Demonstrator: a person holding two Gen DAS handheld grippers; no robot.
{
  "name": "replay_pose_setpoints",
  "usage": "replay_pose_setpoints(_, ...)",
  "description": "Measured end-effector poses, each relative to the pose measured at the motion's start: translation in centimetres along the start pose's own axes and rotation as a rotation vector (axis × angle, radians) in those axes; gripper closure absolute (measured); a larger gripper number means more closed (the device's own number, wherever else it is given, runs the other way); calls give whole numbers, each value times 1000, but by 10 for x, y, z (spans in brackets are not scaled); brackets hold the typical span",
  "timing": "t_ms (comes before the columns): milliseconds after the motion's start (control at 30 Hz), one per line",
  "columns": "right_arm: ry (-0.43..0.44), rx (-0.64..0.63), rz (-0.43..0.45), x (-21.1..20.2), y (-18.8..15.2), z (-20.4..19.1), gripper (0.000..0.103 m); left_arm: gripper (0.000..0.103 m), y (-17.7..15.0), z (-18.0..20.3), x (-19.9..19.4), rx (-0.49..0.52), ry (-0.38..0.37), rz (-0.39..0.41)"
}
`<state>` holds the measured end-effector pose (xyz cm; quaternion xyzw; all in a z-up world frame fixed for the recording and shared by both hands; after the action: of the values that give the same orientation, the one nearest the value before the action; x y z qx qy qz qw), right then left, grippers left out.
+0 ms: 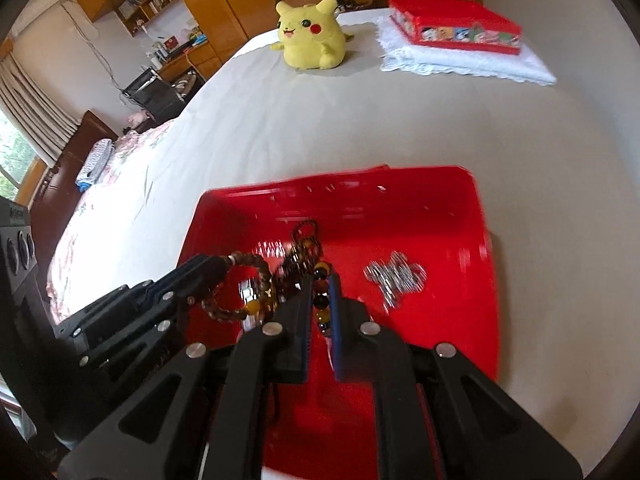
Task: Organize jewelry
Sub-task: 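Lower both bracelets into the red tray and open both tools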
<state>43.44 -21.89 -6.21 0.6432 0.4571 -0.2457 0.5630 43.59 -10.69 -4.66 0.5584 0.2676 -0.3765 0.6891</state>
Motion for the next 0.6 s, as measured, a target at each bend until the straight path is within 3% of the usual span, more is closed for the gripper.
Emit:
replay_pose_setpoints(100,-27,29,-37,25,10,15,93,92,5,4,18,3,-6,-40)
replay_pose_setpoints(200,-81,63,-61,36,12,38,88,80,6,7,28,13,-18,-70)
replay_pose_setpoints(433,-89,48,-4,0,-9,57,87,77,-3,-1,7,2,-49,-51)
replay_pose_setpoints(533,-105,13,28,-21,-20,51,87,62,-11,-5,-13,6,-45,-26)
replay_pose_setpoints(600,-100,-3,34,-28,-27,47,86,60,-18,-9,-24,8,-38,-16)
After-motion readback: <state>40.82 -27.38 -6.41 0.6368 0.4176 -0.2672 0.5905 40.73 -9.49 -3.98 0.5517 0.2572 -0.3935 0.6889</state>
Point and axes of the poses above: each gripper's, at about its wrist camera, not at the fingertips, and x roughly the way its jaws point, z to its right, y to its top, the point moved 8 cm from there along x, roughly the way its jaws point, and after that the axes turned 7 degrees about -x, right-handed, at the moved point
